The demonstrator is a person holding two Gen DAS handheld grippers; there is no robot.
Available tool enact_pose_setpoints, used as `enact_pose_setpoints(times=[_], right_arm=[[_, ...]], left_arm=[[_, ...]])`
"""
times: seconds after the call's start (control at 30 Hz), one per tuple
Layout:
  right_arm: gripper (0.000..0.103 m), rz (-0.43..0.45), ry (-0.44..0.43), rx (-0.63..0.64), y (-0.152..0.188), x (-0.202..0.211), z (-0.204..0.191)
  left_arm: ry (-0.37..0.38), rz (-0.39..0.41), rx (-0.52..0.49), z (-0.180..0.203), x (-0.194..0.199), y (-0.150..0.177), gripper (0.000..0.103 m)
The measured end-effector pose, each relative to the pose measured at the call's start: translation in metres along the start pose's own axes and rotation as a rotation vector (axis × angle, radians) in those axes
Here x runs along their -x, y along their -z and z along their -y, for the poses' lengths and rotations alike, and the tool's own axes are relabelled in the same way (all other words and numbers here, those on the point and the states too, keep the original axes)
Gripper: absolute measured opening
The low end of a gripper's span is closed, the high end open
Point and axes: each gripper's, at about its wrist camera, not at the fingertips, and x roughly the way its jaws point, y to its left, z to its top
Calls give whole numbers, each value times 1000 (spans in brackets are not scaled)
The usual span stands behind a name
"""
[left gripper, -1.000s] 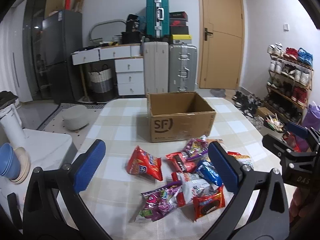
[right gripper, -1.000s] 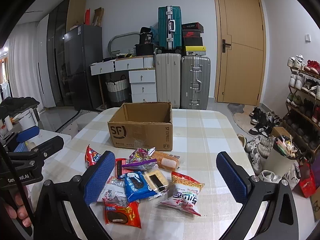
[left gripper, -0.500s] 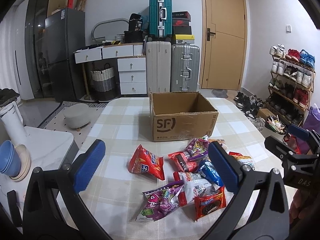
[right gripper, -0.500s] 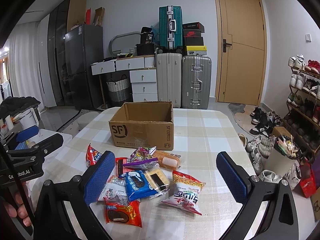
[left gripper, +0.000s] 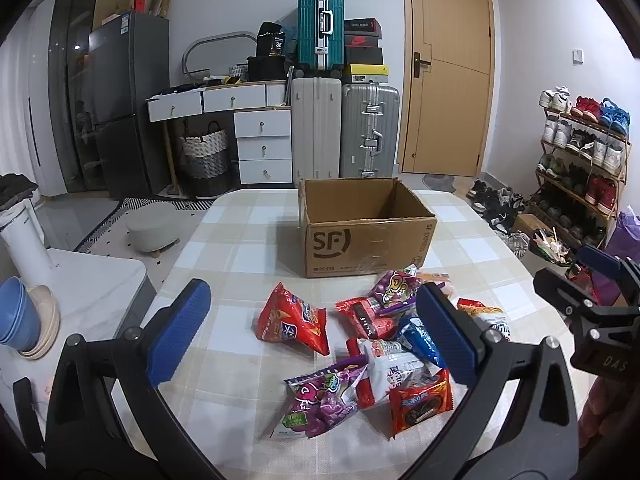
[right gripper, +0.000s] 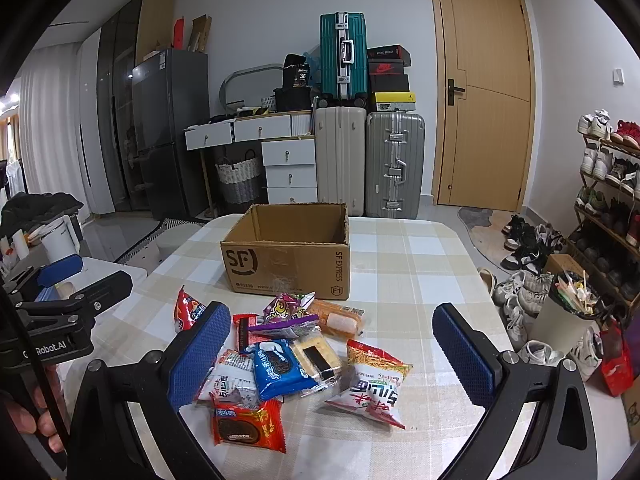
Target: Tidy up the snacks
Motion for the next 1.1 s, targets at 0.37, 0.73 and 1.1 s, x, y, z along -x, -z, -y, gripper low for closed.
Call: enact_pose_setpoints(times=[0.37, 0.73, 1.1], right_arm=[[103, 11, 16, 20, -1, 2, -1], [103, 9, 20, 21, 0, 2, -1], [103, -3, 10, 12, 4, -2, 3]], left_arm=[[-3, -9, 8, 0, -5, 2, 102], [7, -14, 8, 1, -8, 5, 102], [78, -77, 43, -5, -28, 11, 102]])
